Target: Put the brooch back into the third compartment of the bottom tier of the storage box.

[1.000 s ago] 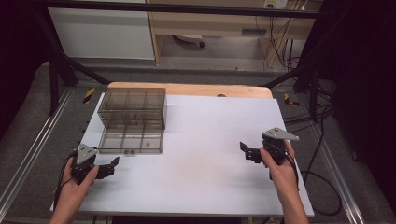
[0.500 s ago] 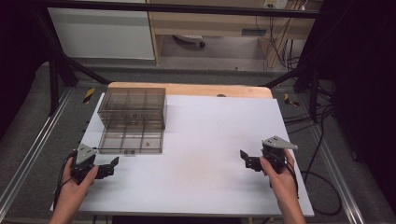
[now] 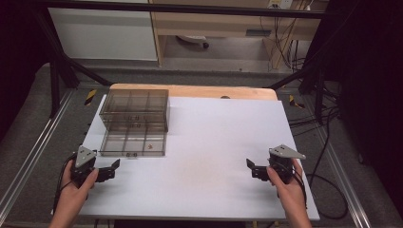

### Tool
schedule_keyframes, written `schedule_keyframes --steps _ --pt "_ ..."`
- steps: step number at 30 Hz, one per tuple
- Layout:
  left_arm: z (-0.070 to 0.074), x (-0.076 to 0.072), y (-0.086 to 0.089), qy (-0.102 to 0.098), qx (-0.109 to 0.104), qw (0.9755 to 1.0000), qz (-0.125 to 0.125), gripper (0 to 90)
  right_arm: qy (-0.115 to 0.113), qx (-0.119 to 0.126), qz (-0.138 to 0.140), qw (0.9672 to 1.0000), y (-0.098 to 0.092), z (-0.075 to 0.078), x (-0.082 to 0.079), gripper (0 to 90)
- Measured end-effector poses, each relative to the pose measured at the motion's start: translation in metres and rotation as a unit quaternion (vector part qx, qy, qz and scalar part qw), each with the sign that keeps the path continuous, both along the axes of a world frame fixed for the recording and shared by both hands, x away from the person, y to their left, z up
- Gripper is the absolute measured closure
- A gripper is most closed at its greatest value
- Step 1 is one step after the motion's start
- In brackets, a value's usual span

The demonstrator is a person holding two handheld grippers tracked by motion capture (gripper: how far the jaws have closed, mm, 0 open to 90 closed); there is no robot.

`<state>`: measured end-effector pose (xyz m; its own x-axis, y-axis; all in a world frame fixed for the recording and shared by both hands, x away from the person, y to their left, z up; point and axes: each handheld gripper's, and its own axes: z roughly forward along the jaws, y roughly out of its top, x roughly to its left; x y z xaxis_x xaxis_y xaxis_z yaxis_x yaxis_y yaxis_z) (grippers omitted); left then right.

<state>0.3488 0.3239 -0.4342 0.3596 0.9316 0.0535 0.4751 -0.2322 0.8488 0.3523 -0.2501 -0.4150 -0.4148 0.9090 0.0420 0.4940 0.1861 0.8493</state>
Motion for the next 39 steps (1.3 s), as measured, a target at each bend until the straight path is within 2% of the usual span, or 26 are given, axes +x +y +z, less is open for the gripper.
schedule_keyframes --steps 6,18,31,39 --pt "0.002 -0.001 0.002 -0.001 -0.007 1.0000 0.002 6.6 0.006 0.000 0.005 1.0000 0.002 -0.010 -0.003 3.3" --pt "0.005 -0.004 -0.001 0.000 -0.016 0.9998 -0.008 6.6 0.015 0.005 0.016 0.9998 0.001 -0.016 -0.005 3.8" --pt "0.007 -0.006 -0.009 0.001 -0.019 0.9996 -0.019 6.4 0.035 -0.013 0.043 0.9984 0.013 -0.025 -0.004 3.5" --pt "0.008 -0.007 -0.011 0.010 -0.025 0.9993 -0.026 6.4 0.036 -0.021 0.056 0.9976 0.020 -0.027 -0.003 3.5"
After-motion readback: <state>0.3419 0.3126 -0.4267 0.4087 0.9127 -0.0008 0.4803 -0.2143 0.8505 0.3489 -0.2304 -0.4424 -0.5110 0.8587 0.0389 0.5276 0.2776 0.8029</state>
